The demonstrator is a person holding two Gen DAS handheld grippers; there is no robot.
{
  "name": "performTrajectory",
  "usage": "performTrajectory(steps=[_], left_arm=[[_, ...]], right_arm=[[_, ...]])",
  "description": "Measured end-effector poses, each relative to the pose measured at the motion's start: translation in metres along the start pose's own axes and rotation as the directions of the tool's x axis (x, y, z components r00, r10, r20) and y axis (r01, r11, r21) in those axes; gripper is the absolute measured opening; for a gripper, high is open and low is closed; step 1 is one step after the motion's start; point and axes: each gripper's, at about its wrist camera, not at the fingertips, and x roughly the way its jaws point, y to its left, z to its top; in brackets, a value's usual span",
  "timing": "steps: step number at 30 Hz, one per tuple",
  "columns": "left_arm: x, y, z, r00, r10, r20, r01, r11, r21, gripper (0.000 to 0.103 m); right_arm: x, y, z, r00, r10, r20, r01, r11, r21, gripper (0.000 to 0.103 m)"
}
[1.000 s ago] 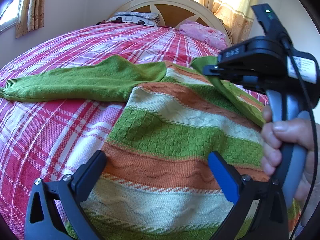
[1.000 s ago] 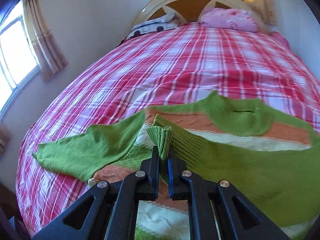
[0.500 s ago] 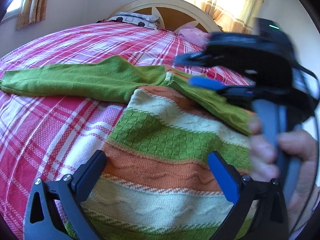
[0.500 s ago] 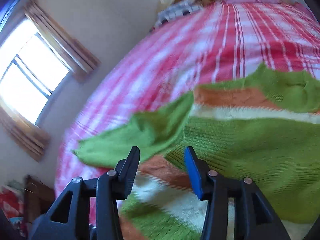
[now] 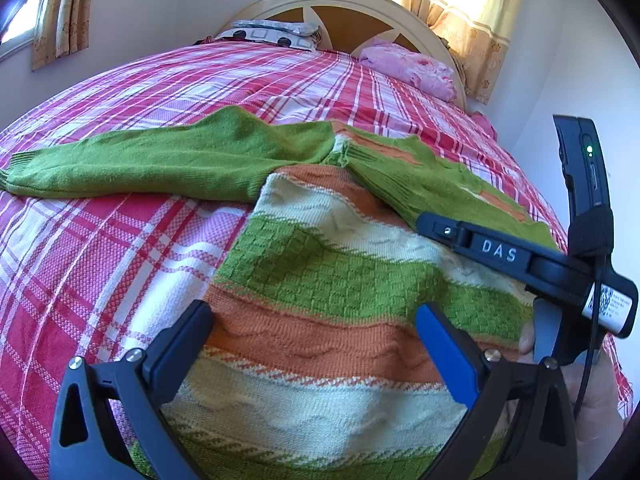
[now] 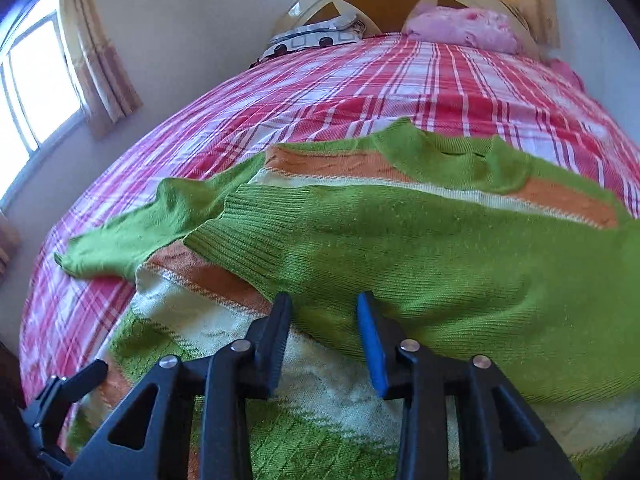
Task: Fold small clothes
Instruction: 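Carry the sleeve across the sweater body with the right gripper and release, then grasp the other green sleeve cuff with the left gripper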
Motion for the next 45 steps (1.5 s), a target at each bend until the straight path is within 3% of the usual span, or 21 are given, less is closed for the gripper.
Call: performTrajectory(steps=[4,7,10,14,19,21,26,27,29,33,35,37,45], left_arm=[[-0.005,0.002,0.002,1.0,0.004,-0.021,-0.004,1.0,0.012,0.103],[-0.02,0.019,0.006,0.997,0.079,-0.009,-0.079,0.997,-0.019,0.103],[-0.043,0.062,0.022,0.988,0.145,0.047,-0.139,0.985,-0.102,0.103],[-0.064,0.14,0.051,0.953,0.291,0.083,-0.258,0.925,-0.28,0.103],[-0.066,0.223,0.077,0.922,0.379,0.082,-0.292,0.818,-0.495,0.103],[-0.054,0.239,0.083,0.921,0.387,0.037,-0.312,0.793,-0.524,0.101],[-0.026,0.277,0.084,0.949,0.313,-0.023,-0.258,0.738,-0.624,0.071],[-0.022,0.281,0.083,0.951,0.308,-0.027,-0.254,0.731,-0.633,0.07],[-0.022,0.279,0.084,0.947,0.32,0.006,-0.246,0.738,-0.629,0.066],[-0.018,0.288,0.086,0.956,0.291,0.033,-0.204,0.744,-0.637,0.049],[-0.016,0.292,0.089,0.958,0.284,0.047,-0.192,0.753,-0.629,0.028],[-0.013,0.297,0.089,0.959,0.28,0.041,-0.193,0.755,-0.627,0.016],[-0.014,0.284,0.099,0.946,0.321,0.054,-0.237,0.794,-0.56,0.009]], right_arm=[[0.0,0.008,-0.003,1.0,-0.001,0.01,0.001,0.999,-0.044,0.055],[-0.004,0.013,-0.006,1.0,-0.023,0.015,0.024,0.998,-0.066,0.057],[-0.004,0.011,-0.006,1.0,-0.021,0.017,0.022,0.998,-0.066,0.057],[-0.005,0.007,-0.006,1.0,0.004,0.022,-0.003,0.999,-0.045,0.057],[-0.005,0.006,-0.006,1.0,0.002,0.022,-0.001,0.999,-0.047,0.057],[-0.005,0.007,-0.006,1.0,-0.001,0.022,0.003,0.999,-0.05,0.057],[-0.005,0.007,-0.006,1.0,-0.001,0.022,0.002,0.999,-0.05,0.057],[-0.005,0.007,-0.006,1.0,0.0,0.022,0.002,0.999,-0.05,0.057],[-0.005,0.007,-0.007,1.0,0.003,0.023,-0.002,0.999,-0.047,0.057],[-0.005,0.006,-0.007,1.0,0.011,0.024,-0.01,0.999,-0.042,0.057],[-0.004,0.006,-0.007,1.0,0.016,0.025,-0.015,0.999,-0.038,0.057],[-0.005,0.005,-0.007,0.999,0.021,0.026,-0.02,0.999,-0.034,0.057],[-0.004,0.004,-0.007,0.999,0.025,0.027,-0.024,0.999,-0.032,0.057]])
